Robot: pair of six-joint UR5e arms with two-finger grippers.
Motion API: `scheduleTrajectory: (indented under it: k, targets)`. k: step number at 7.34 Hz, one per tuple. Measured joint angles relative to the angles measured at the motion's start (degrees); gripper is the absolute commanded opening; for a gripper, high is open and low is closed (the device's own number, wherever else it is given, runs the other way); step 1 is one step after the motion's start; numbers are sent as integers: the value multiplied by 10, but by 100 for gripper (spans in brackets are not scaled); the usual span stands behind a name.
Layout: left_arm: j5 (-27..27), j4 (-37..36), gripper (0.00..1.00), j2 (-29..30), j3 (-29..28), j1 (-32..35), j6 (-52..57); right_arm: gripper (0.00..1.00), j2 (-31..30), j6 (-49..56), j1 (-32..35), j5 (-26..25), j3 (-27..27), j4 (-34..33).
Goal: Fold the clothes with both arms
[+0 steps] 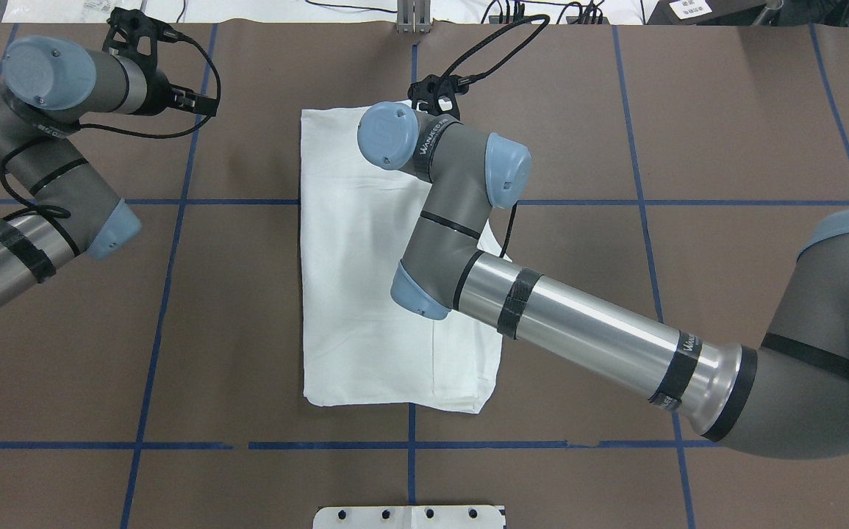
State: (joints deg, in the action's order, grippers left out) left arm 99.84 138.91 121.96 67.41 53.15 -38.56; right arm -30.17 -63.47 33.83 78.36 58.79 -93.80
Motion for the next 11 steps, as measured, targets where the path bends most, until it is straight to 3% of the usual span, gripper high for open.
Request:
scheduleTrajectory:
  k: [2, 4, 9, 11]
  targets:
    - [0, 0, 100, 0, 0, -1, 0, 100, -77, 40, 7, -1, 93, -43]
    - [0, 0, 100, 0, 1, -3, -4, 100, -111, 62, 18, 2, 140, -46]
    - [0, 0, 100, -1, 1, -4, -10, 100, -55, -68, -22, 14, 133, -1]
    - [0, 0, 100, -1, 2, -4, -10, 100, -44, -93, -34, 13, 89, 37]
